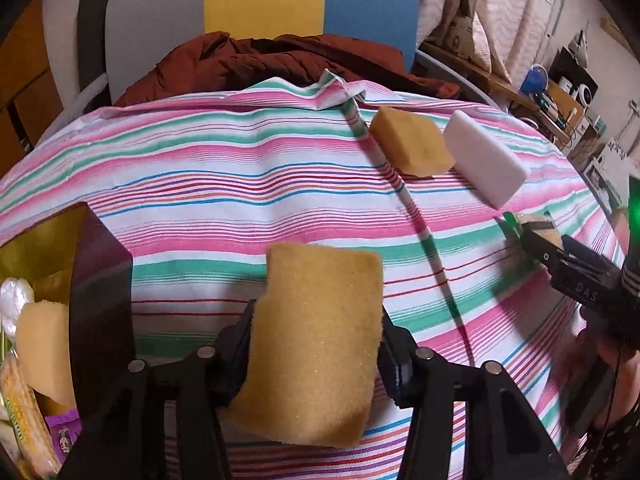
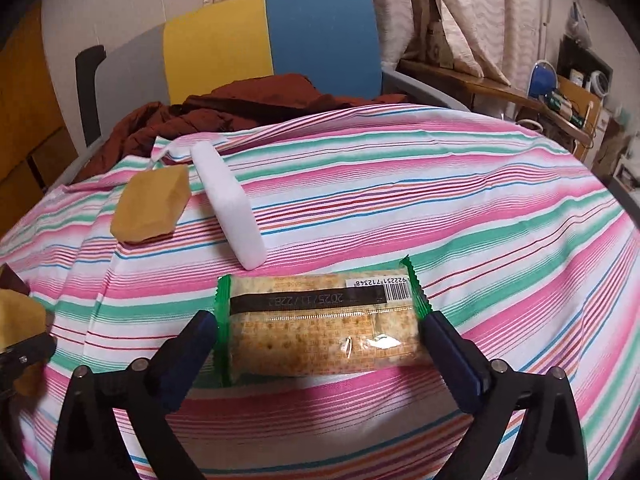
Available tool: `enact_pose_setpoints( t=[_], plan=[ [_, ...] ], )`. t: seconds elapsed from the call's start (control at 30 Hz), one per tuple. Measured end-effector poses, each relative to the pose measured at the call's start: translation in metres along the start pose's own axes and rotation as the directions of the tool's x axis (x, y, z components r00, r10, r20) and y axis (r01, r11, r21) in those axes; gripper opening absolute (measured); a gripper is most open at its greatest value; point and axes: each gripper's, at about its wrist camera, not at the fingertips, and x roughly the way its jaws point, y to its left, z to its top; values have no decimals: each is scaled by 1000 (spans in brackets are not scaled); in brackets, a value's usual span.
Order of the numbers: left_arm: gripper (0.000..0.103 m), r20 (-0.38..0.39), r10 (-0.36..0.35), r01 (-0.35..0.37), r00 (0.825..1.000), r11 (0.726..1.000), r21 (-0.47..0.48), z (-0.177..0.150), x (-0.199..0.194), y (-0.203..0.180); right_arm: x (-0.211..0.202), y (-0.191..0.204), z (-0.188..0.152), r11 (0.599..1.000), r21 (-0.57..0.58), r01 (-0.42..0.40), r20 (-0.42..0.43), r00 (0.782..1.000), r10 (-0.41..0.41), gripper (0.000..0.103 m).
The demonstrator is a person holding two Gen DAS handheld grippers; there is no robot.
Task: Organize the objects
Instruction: 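Carry the cracker packet and sponge over the gold tray and open both tools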
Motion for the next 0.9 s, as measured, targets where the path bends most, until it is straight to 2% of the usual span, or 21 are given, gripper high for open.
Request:
enact_pose_setpoints(
  t=[0.13, 0.27, 0.47, 0.67, 0.77, 0.9],
  plan=[
    [53, 21, 15, -16, 1000, 999, 41, -2, -1, -6, -1, 8, -1, 999, -34, 32, 11, 999, -31, 93],
    [46, 38, 9, -11, 999, 999, 38, -3, -3, -2, -4, 12, -1, 998, -57, 36, 29, 999, -35, 89],
    [45, 43, -97, 98, 994, 995, -23, -3, -13, 6, -15, 17, -7, 998, -60, 32, 54, 998, -29, 86],
    [45, 72, -165, 167, 984, 986, -16, -15, -35, 1, -31, 26, -19, 998, -57, 6, 78, 997, -2, 85],
    [45, 75, -194, 196, 978, 980, -27, -21, -45, 3, -43, 31, -27, 999, -34, -23, 89, 996, 26, 85],
    [45, 83, -229, 232, 970, 972, -29, -29, -62, 5, -59, 37, -39, 994, 32, -103, 91, 991, 100, 85]
  ],
)
